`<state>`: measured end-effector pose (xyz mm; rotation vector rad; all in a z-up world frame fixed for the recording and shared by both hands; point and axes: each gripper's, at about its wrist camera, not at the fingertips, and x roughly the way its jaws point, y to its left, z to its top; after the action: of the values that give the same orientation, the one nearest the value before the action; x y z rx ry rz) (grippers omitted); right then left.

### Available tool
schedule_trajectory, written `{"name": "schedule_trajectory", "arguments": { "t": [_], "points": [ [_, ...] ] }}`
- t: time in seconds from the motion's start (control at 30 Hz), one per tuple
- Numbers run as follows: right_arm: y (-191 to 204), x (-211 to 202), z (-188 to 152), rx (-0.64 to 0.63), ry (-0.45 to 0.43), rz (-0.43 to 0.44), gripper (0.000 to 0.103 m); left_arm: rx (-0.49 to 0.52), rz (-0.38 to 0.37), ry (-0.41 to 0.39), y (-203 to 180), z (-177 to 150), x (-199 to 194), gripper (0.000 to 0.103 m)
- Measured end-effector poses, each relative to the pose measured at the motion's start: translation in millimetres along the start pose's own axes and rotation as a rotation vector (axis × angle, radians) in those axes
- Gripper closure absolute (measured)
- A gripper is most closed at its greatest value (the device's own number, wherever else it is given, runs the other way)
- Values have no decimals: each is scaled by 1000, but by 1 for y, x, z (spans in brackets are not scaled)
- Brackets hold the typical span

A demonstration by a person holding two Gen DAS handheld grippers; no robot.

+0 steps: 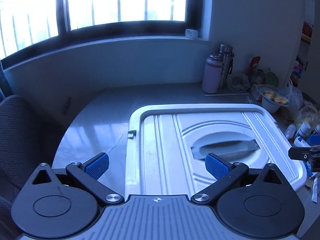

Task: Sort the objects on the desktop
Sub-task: 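Withdraw both grippers back from the lidded teal bin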

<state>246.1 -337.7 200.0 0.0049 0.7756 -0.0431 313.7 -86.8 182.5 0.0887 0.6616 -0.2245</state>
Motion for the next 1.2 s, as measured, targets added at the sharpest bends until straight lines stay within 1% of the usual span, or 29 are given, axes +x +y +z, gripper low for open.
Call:
{"name": "schedule_trajectory", "arguments": {
  "t": [0.07, 0.23, 0.33, 0.43, 0.53, 0.63, 0.8, 0.87, 0.93, 1.03, 1.2],
  "points": [
    [4, -13, -11, 14, -34, -5, 19, 4, -5, -16, -4, -7, -12, 0],
    [14, -40, -41, 36, -129, -14, 17, -4, 14, -52, -12, -34, -39, 0],
    [16, -54, -63, 61, -163, -2, 14, -12, 39, -78, -17, -53, -55, 0],
    [18, -60, -87, 59, -164, 7, 13, -13, 89, -98, -21, -77, -73, 0],
    [22, -65, -113, 46, -154, 4, 13, -16, 91, -112, -25, -102, -86, 0],
    [26, -68, -141, 61, -158, -8, 13, -5, 93, -129, -30, -129, -96, 0],
    [41, -71, -180, 36, -177, -3, 13, -12, 130, -119, -37, -175, -101, 0],
    [49, -73, -195, 24, -190, 11, 13, -1, 126, -122, -39, -194, -103, 0],
    [53, -73, -208, 27, -203, 17, 13, 18, 131, -120, -42, -213, -106, 0],
    [60, -76, -225, 48, -225, 3, 13, 41, 138, -116, -43, -236, -107, 0],
    [61, -74, -245, 91, -233, -9, 13, 30, 150, -114, -39, -261, -110, 0]
  ]
}}
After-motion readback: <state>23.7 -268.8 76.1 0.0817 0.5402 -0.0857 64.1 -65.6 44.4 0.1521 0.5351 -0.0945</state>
